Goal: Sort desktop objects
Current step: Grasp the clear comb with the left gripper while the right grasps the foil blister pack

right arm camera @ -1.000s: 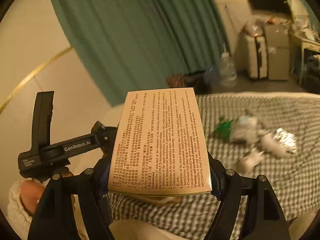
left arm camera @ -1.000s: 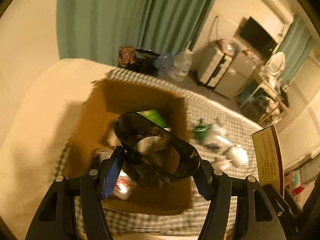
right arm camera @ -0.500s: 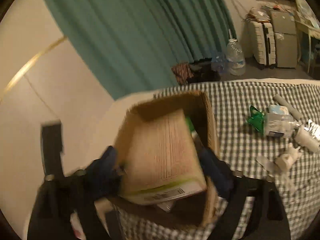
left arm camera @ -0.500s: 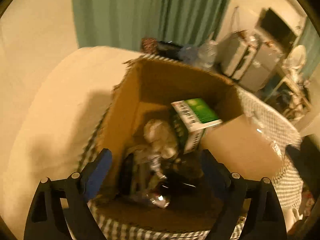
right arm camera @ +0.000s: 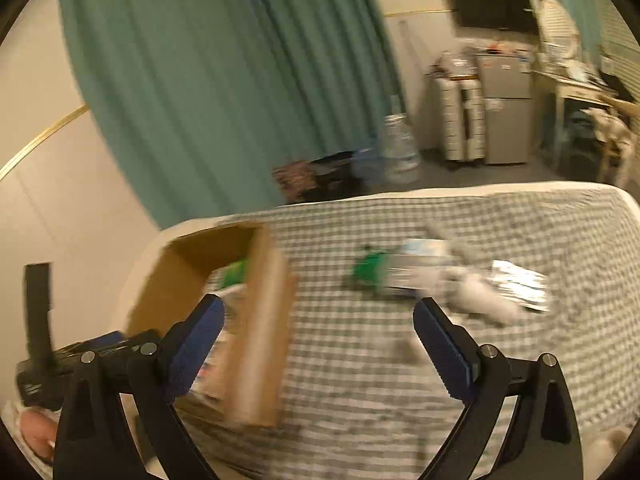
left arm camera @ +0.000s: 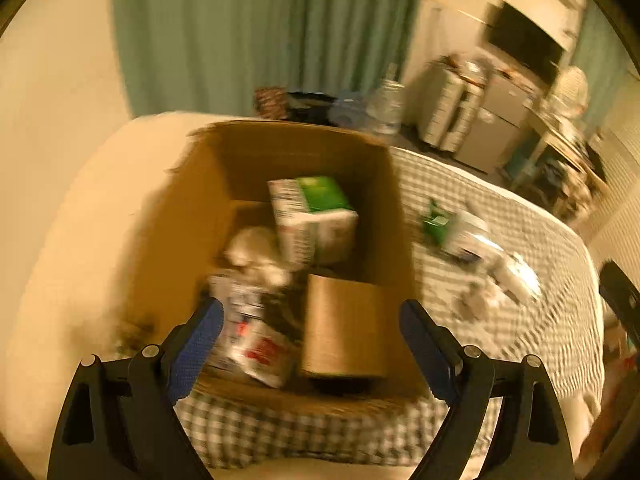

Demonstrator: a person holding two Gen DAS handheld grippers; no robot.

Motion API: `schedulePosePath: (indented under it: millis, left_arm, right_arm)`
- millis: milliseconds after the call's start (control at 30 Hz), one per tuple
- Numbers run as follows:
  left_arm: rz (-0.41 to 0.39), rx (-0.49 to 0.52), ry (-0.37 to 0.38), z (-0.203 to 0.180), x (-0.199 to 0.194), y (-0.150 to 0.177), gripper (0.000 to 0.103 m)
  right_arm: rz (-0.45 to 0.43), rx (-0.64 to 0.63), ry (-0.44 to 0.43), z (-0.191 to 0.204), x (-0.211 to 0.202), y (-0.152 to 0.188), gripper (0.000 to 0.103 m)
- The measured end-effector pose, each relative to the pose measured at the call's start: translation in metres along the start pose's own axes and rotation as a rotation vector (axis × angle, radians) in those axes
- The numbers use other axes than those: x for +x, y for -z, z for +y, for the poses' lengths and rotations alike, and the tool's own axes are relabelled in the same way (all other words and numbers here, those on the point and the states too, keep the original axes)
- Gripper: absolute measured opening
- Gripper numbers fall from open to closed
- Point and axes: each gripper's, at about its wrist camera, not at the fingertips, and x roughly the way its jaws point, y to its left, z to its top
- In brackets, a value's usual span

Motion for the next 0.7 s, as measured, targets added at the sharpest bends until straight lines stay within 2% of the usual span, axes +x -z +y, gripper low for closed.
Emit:
schedulePosePath:
  millis: [133, 233, 300, 433, 533, 700]
  left_arm:
    - [0.01, 0.122, 0.026, -0.071, 0.005, 0.012, 0.093]
    - [0.025, 0.154, 0.068, -0.118, 0.013, 0.022, 0.093]
    - [0.045, 0.138, 0.08, -0.148, 0.029, 0.031, 0.093]
    - [0.193, 0.07, 0.02, -0.193, 0.082, 0.042, 0.093]
    - [0.23, -0.016, -0.007, -0.207, 0.114, 0.051, 0.093]
    - [0.266, -0.041, -0.052, -0.223, 0.164, 0.07, 0.093]
  right_arm:
    - [-0.041, 0.01, 0.129, -0.062, -0.027, 0.007, 0.096]
    - [-0.05, 0.027, 0.19, -0.103, -0.041, 0.009, 0.096]
    - [-0.066, 0.051, 0.217, -0.122, -0.044, 0.01, 0.096]
    - [-0.089, 0.113, 0.256, -0.157, -0.045, 0.021, 0.096]
    - [-0.09, 0.12, 0.268, -0.175, -0.038, 0.032, 0.096]
    - [-0.045, 0.138, 0.284, -0.21, -0.003, 0.036, 0.096]
